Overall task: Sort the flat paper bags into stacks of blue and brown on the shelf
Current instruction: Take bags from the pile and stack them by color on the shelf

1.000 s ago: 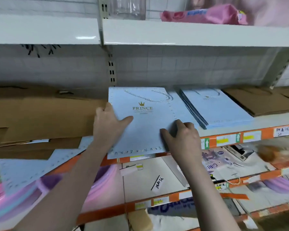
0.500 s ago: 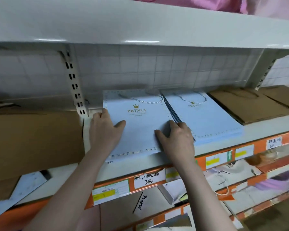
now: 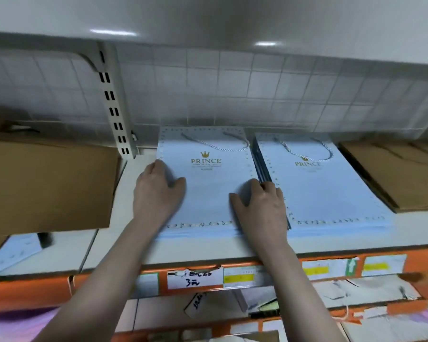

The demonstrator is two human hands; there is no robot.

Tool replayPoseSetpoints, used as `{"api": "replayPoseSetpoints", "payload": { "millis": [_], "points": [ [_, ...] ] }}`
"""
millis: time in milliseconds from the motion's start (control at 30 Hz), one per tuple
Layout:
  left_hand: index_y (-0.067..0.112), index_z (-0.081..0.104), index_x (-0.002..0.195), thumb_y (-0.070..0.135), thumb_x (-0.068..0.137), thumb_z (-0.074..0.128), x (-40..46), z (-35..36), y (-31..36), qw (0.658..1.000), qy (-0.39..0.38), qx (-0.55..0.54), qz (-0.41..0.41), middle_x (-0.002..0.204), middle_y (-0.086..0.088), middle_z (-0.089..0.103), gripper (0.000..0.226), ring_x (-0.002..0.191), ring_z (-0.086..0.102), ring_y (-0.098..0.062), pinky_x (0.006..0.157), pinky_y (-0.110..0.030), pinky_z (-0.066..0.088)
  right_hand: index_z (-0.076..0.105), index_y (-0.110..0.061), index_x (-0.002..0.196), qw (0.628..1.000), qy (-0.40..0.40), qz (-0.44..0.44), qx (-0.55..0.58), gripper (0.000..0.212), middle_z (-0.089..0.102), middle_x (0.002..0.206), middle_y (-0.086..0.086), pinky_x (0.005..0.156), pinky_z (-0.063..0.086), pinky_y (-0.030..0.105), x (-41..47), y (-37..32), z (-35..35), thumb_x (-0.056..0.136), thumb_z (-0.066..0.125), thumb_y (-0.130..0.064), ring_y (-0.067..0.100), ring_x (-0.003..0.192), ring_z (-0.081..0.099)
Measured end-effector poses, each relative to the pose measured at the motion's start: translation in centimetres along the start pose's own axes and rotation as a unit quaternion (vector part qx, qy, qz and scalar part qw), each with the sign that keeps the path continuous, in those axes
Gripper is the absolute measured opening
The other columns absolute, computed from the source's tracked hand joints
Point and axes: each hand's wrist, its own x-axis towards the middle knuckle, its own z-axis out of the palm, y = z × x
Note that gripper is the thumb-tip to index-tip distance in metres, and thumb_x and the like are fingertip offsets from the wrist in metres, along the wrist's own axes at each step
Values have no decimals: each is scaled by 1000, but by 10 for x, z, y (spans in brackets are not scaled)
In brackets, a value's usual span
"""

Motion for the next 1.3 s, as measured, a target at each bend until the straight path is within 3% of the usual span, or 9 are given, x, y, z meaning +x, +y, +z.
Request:
{"api": "replayPoseSetpoints", "payload": {
  "millis": [233, 400, 500, 567, 667, 800, 967, 1100, 1300],
  "points": [
    [6, 47, 91, 31, 87, 57, 0, 4, 1, 998, -24, 63, -7, 96, -11, 50, 28, 96, 48, -33, 78, -38, 37, 49, -3, 120, 1000, 0, -22, 13, 43, 48, 116, 12, 75, 33, 29, -2, 7, 4, 93, 47, -36, 28, 107, 46],
    [2, 50, 118, 43, 92, 49, 0, 3, 2, 987, -37, 156, -8, 123, -14, 53, 49, 115, 46, -35, 90, -41, 39, 62, 6, 92, 999, 26, -38, 2, 36, 58, 81, 17, 51, 36, 26, -6, 4, 7, 76, 73, -25, 32, 70, 58],
    [4, 47, 128, 46, 93, 45, -2, 1, 7, 979, -45, 196, -20, 133, -13, 49, 55, 124, 41, -33, 98, -41, 36, 65, 7, 86, 998, 21, -45, -26, 42, 59, 73, 17, 44, 44, 27, -5, 3, 7, 68, 80, -28, 31, 62, 59],
    [3, 46, 129, 47, 93, 44, -2, 0, 9, 975, -48, 215, -23, 135, -15, 47, 57, 126, 39, -33, 100, -41, 35, 64, 7, 90, 998, -1, -46, -39, 45, 60, 78, 18, 50, 48, 30, -6, 2, -1, 71, 78, -31, 32, 68, 60],
    [2, 45, 131, 48, 93, 45, -3, -5, 14, 971, -31, 235, -21, 144, -18, 37, 59, 132, 32, -35, 105, -41, 30, 53, 4, 119, 996, -56, -36, -55, 51, 55, 109, 16, 80, 46, 36, -2, 2, -12, 91, 53, -39, 32, 102, 54],
    [3, 39, 139, 47, 93, 47, -13, -18, 19, 970, 24, 243, -12, 149, -18, 30, 65, 135, 28, -36, 108, -42, 27, 64, 4, 92, 997, -13, -70, -41, 46, 61, 84, 16, 63, 51, 37, -3, 3, -16, 72, 78, -35, 32, 76, 61],
    [-3, 47, 132, 38, 87, 59, -34, -42, 3, 959, 87, 271, -18, 143, -26, 37, 62, 131, 33, -41, 107, -46, 29, 35, -5, 138, 989, -55, -134, 8, 54, 42, 131, 11, 102, 30, 34, -5, -4, -19, 99, 35, -41, 27, 123, 37],
    [-6, 53, 122, 33, 84, 64, -56, -70, -20, 946, 128, 292, -59, 138, -29, 41, 55, 130, 35, -43, 105, -48, 32, 35, -7, 137, 981, -86, -168, 34, 53, 41, 134, 9, 105, 29, 33, -13, -31, -13, 98, 33, -43, 25, 126, 35],
    [-4, 46, 133, 38, 87, 60, -80, -125, -63, 923, 172, 325, -116, 144, -27, 36, 63, 136, 28, -38, 112, -42, 22, 43, -3, 134, 967, -102, -227, 46, 55, 48, 128, 14, 104, 31, 37, -35, -88, 2, 97, 41, -43, 30, 123, 40]
  ]
}}
